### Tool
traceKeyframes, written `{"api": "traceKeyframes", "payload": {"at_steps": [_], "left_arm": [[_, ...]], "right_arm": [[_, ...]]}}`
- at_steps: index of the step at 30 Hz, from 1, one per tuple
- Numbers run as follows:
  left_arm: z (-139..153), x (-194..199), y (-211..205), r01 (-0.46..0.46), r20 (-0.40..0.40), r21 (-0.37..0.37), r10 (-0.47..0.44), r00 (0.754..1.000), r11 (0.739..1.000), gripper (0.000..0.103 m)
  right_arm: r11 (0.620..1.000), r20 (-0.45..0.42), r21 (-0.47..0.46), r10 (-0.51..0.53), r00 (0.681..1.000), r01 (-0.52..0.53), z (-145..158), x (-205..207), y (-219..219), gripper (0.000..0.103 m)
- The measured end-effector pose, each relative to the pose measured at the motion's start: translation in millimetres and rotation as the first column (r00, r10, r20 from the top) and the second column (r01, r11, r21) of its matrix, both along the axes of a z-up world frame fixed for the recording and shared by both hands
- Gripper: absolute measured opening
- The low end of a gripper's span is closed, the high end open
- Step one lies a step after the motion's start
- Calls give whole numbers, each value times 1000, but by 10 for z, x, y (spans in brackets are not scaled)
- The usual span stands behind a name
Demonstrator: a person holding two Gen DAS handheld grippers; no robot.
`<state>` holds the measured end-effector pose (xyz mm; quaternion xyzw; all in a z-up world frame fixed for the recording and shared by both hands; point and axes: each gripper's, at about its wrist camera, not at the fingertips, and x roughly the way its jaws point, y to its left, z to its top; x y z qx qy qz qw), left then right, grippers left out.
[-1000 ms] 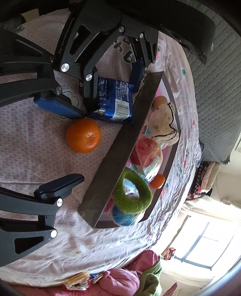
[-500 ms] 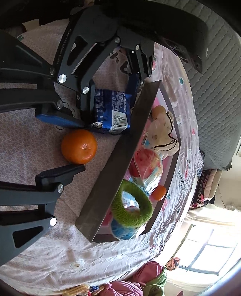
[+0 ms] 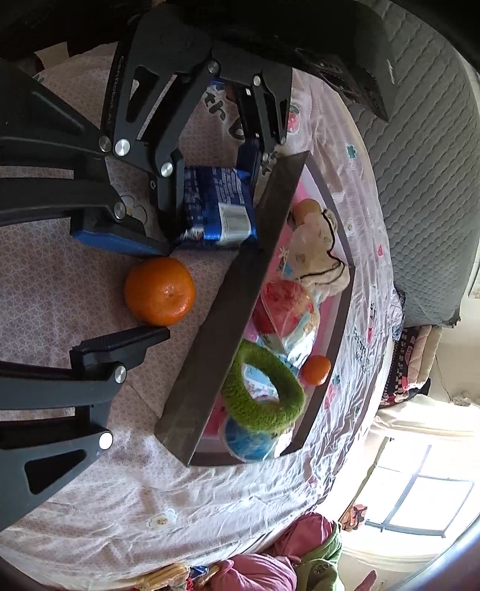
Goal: Organize objects
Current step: 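Grasp the blue snack packet with the left gripper while the right grasps the orange, then lift and carry the snack packet and orange over the tray with both grippers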
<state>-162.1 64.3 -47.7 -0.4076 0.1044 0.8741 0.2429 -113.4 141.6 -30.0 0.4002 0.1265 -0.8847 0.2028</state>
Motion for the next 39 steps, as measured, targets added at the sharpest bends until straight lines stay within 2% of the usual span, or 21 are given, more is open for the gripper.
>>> {"api": "traceKeyframes", "payload": {"at_steps": [9, 16, 21, 26, 30, 39], "left_arm": [[67, 86, -43, -10, -13, 4, 10, 1000, 1000, 65], [228, 167, -57, -19, -50, 18, 20, 999, 1000, 65], [346, 166, -125, -52, -61, 31, 54, 997, 998, 65], [516, 178, -240, -92, -108, 43, 96, 990, 995, 65], [636, 168, -341, -122, -126, 58, 129, 984, 991, 65], [772, 97, -485, -174, -116, 111, 187, 976, 978, 65]], "right_arm": [[998, -25, -53, -41, 999, 40, 111, -17, 127, 38], [995, -55, -86, -49, 997, 45, 215, -22, 108, 38], [991, -78, -124, -52, 996, 42, 303, -31, 86, 38], [986, -109, -159, -71, 991, 53, 404, -42, 71, 38], [970, -107, -234, -96, 990, 69, 512, -92, 120, 38], [966, -167, -253, -102, 981, 57, 721, -67, 37, 38]]}}
